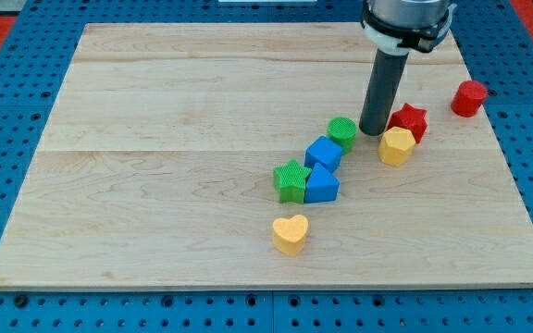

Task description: Move red star towards red circle

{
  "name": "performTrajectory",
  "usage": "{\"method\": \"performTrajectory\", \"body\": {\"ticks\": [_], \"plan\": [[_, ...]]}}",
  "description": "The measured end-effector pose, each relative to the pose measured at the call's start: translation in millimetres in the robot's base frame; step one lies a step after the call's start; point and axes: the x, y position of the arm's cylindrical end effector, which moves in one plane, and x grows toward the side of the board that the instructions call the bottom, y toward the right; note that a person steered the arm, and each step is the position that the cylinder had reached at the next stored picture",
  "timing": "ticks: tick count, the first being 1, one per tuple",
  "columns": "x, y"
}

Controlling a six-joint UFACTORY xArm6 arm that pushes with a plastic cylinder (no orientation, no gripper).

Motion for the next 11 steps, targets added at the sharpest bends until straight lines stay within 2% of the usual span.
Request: {"method": "performTrajectory", "body": {"ticks": [3,7,11], "plan": [[-5,40],[-34,41],[-45,41]]}}
